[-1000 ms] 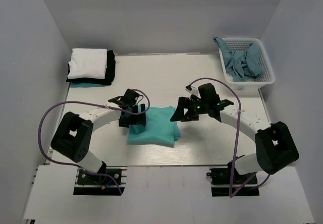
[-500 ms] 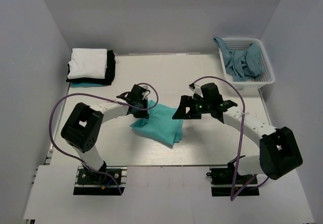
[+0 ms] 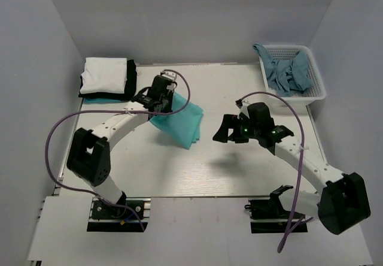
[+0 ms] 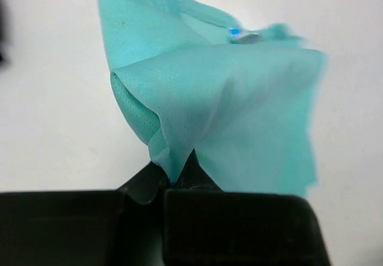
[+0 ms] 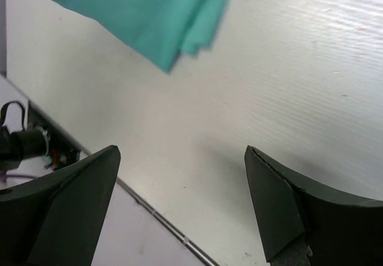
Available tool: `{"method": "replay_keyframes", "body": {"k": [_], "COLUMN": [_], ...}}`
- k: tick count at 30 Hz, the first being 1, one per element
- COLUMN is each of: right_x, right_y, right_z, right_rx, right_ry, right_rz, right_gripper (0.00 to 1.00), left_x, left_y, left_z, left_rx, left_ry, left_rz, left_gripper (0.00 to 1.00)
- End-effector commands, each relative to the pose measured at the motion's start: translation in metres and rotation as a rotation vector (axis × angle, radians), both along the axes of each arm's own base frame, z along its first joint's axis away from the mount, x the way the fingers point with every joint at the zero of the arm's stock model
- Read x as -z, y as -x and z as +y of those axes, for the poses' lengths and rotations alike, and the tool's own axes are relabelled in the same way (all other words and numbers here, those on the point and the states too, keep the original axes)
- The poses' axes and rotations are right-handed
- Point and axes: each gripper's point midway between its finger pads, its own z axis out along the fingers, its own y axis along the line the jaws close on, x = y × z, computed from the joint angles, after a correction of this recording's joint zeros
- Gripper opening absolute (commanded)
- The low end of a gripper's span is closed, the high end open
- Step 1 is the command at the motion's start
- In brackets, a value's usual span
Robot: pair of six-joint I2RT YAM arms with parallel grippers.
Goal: Fold and stack the t-shirts
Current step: Put the neatly folded tshirt into the corner of the board with the left arm
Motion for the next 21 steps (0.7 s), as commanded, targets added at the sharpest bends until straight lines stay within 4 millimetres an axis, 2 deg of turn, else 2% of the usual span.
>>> {"method": "replay_keyframes", "body": {"k": [1, 2, 3, 4, 6, 8, 10, 11, 12, 13, 16, 17, 18, 19, 20, 21], "right_x": [-0.007, -0.008, -0.012, -0.013, -0.021, -0.029, -0.041, -0.04, -0.053, -0.052, -0.058, -0.056, -0.054, -0.055, -0.057, -0.056], "right_y": [-0.01, -0.011, -0.011, -0.015, -0.018, -0.021, -0.023, -0.024, -0.028, -0.028, -0.036, -0.036, -0.039, -0.04, -0.043, -0.046], "right_z": [-0.025, -0.029, -0.033, -0.041, -0.047, -0.053, -0.054, -0.055, -0.053, -0.052, -0.049, -0.05, -0.047, -0.047, -0.046, -0.045], "right_rx": [0.138, 0.165, 0.184, 0.225, 0.264, 0.292, 0.295, 0.296, 0.297, 0.287, 0.289, 0.289, 0.287, 0.286, 0.29, 0.288], "right_ry": [0.068, 0.074, 0.078, 0.106, 0.112, 0.135, 0.138, 0.143, 0.131, 0.141, 0.145, 0.153, 0.16, 0.161, 0.159, 0.166], "right_rz": [-0.073, -0.075, -0.088, -0.103, -0.13, -0.148, -0.171, -0.164, -0.19, -0.182, -0.178, -0.167, -0.155, -0.156, -0.154, -0.15], "right_gripper": [0.9, 0.9, 0.9, 0.9, 0.9, 0.9, 0.9, 0.9, 0.9, 0.9, 0.9, 0.9, 0.9, 0.9, 0.9, 0.9], "left_x": [-0.086, -0.092, -0.1, -0.111, -0.118, -0.135, -0.159, -0.165, -0.183, -0.191, -0.216, -0.22, -0.236, -0.225, -0.225, -0.236], "left_y": [-0.028, -0.03, -0.037, -0.042, -0.05, -0.062, -0.076, -0.083, -0.091, -0.097, -0.121, -0.127, -0.132, -0.144, -0.15, -0.156], "left_z": [0.039, 0.043, 0.058, 0.064, 0.074, 0.088, 0.103, 0.109, 0.112, 0.125, 0.141, 0.153, 0.16, 0.166, 0.18, 0.184], "left_rx": [-0.05, -0.057, -0.085, -0.103, -0.096, -0.078, -0.085, -0.094, -0.1, -0.12, -0.151, -0.17, -0.19, -0.191, -0.218, -0.222], "left_ry": [-0.108, -0.126, -0.163, -0.176, -0.208, -0.27, -0.313, -0.327, -0.324, -0.346, -0.361, -0.379, -0.378, -0.4, -0.409, -0.401], "left_rz": [-0.243, -0.26, -0.279, -0.305, -0.338, -0.399, -0.479, -0.498, -0.54, -0.549, -0.591, -0.588, -0.605, -0.578, -0.569, -0.587], "left_gripper": [0.0, 0.0, 0.0, 0.0, 0.0, 0.0, 0.0, 0.0, 0.0, 0.0, 0.0, 0.0, 0.0, 0.0, 0.0, 0.0]}}
